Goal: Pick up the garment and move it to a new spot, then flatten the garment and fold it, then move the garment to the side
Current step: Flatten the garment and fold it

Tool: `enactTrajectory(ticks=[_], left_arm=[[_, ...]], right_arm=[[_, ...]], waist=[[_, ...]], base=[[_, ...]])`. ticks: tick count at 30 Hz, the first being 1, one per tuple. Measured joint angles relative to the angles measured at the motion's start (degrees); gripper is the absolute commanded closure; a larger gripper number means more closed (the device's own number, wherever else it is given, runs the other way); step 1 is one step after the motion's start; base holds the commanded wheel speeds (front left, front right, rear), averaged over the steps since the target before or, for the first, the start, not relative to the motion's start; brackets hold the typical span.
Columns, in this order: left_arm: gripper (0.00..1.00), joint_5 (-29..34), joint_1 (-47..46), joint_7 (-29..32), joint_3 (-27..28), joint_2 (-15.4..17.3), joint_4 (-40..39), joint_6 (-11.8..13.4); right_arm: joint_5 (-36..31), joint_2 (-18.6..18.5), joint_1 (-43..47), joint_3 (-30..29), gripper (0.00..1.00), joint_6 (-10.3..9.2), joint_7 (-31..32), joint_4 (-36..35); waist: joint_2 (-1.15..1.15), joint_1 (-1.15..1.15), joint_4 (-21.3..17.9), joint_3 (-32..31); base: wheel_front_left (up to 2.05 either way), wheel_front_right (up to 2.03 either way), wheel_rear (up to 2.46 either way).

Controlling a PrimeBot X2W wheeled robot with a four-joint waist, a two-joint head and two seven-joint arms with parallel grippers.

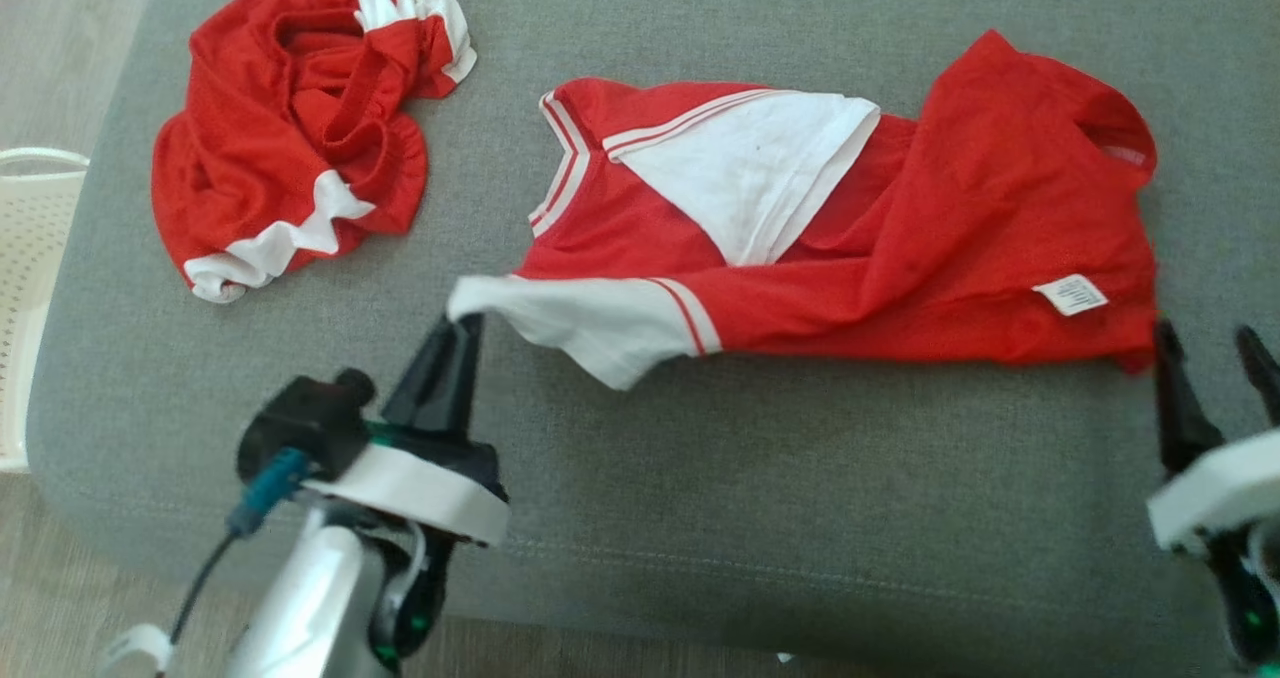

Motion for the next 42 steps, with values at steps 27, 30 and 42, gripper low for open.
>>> enactTrajectory(ticks=[27, 30, 42], left_arm=[[1.0, 4.26, -0.92, -0.01, 9.66, -2.64, 1.37, -3.11], [1.0, 4.59, -0.93, -0.01, 9.9, -2.8, 1.65, -3.56], [1.0, 5.52, -0.89, -0.01, 11.41, -3.3, 2.66, -4.26]], right_arm=[[-0.45, -3.5, -10.09, 5.92, 0.0, 0.0, 1.1, 16.07], [-0.65, -3.65, -11.26, 6.12, 0.4, 0.0, -0.16, 18.23], [0.74, -4.31, -13.33, 8.78, 1.0, 0.0, -3.57, 23.02]], waist=[[0.0, 0.0, 0.48, 3.35], [0.0, 0.0, 0.38, 3.14], [0.0, 0.0, -0.54, 2.01]], base=[[0.0, 0.0, 0.0], [0.0, 0.0, 0.0], [0.0, 0.0, 0.0]])
